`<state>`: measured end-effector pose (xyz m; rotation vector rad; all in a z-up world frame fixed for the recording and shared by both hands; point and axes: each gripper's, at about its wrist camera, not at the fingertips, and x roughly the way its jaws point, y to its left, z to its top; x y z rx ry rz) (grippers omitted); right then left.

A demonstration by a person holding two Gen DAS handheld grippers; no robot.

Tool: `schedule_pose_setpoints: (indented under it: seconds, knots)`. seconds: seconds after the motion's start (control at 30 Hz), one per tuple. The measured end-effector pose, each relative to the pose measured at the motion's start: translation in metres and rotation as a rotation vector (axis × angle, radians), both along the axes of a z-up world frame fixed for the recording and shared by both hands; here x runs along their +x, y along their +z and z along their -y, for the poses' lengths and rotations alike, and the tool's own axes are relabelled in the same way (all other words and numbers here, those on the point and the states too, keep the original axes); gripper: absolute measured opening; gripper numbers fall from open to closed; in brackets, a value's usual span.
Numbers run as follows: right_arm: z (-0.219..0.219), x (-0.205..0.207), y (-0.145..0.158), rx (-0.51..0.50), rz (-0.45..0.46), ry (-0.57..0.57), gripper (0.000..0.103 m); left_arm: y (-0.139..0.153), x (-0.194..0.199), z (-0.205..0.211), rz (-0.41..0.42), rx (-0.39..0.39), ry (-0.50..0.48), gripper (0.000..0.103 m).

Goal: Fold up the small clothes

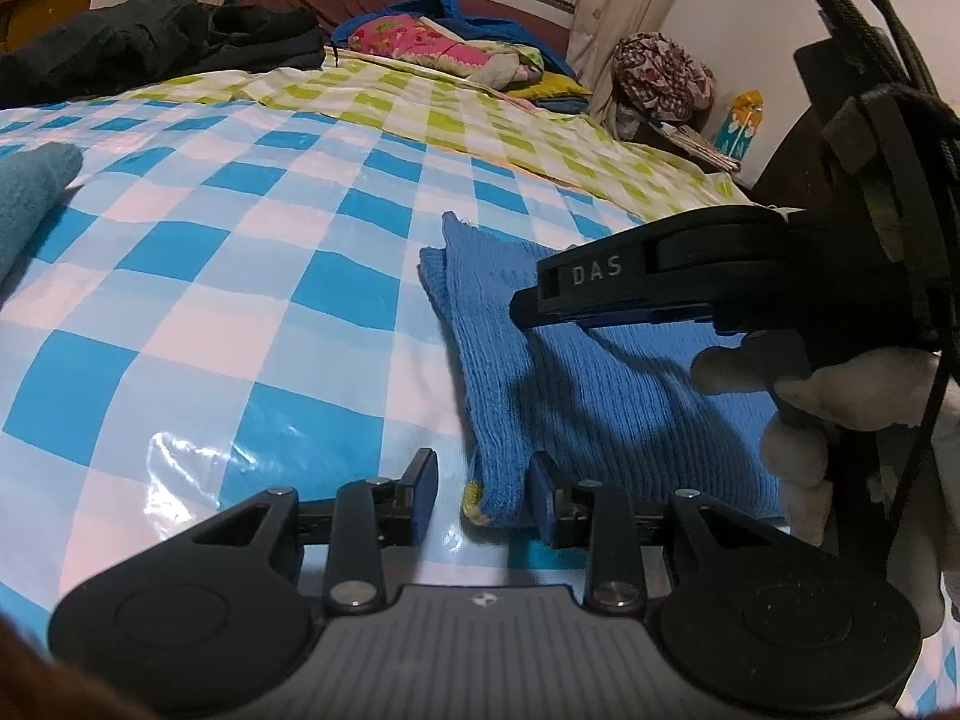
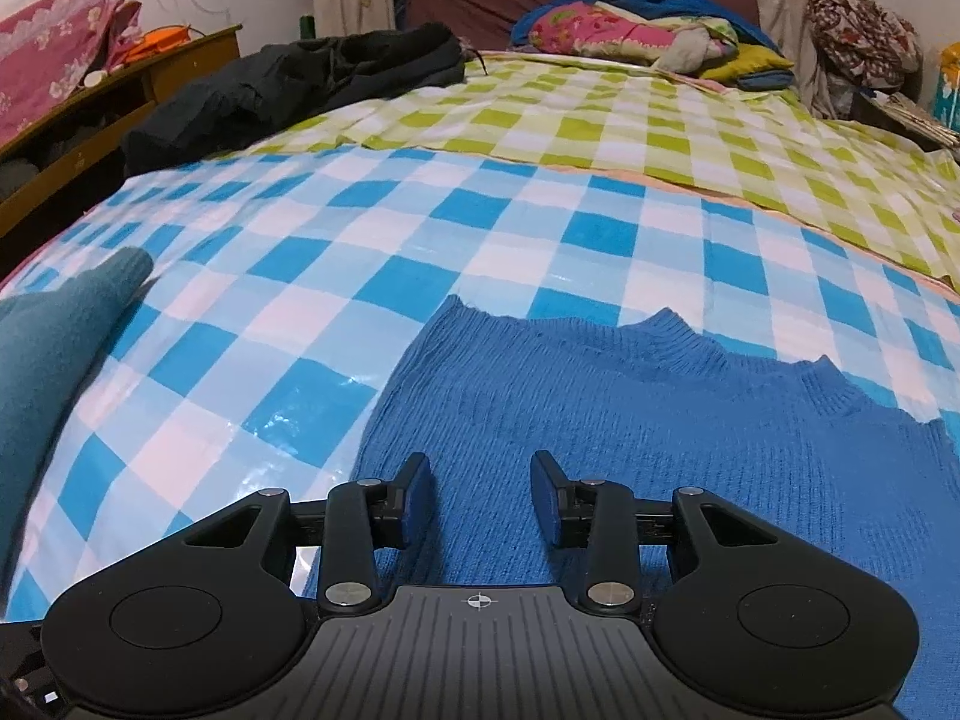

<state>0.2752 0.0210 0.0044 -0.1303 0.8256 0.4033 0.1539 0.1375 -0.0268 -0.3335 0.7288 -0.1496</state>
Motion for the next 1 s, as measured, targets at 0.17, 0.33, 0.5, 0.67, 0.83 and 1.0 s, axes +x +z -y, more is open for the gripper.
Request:
schedule_pose_setpoints:
  seconds: [0.17,0.33,0.5,0.67,0.83,1.0]
  knots:
    - [-0.0018,0.0013,-0.0038,-0.006,-0.009,-0.004,0.038,-0.0016,0.0010,0.0000,-0.008,-0.001,-0.003,0.039]
    - [-0.0035,0.0011,-0.0060,-0.019,-0.010,-0.003,0.038,-0.0017,0.0010,0.0002,-0.012,-0.001,-0.004,0.039]
    - [-0.0038,0.0014,-0.0066,-0.022,-0.013,-0.005,0.039,-0.0018,0.0005,0.0007,-0.017,-0.005,-0.006,0.040]
    - [-0.0055,0.0001,-0.0085,-0.035,-0.012,-0.007,0.039,-0.0012,0.0004,0.0009,-0.019,-0.004,-0.008,0.044]
    - [-0.0066,-0.0016,-0.0082,-0.048,-0.012,-0.006,0.040,-0.0002,0.0001,0.0019,-0.018,-0.007,-0.013,0.045]
    - [-0.0075,-0.0031,-0.0071,-0.055,-0.013,-0.008,0.040,0.0006,-0.0014,0.0044,-0.017,-0.006,-0.024,0.046]
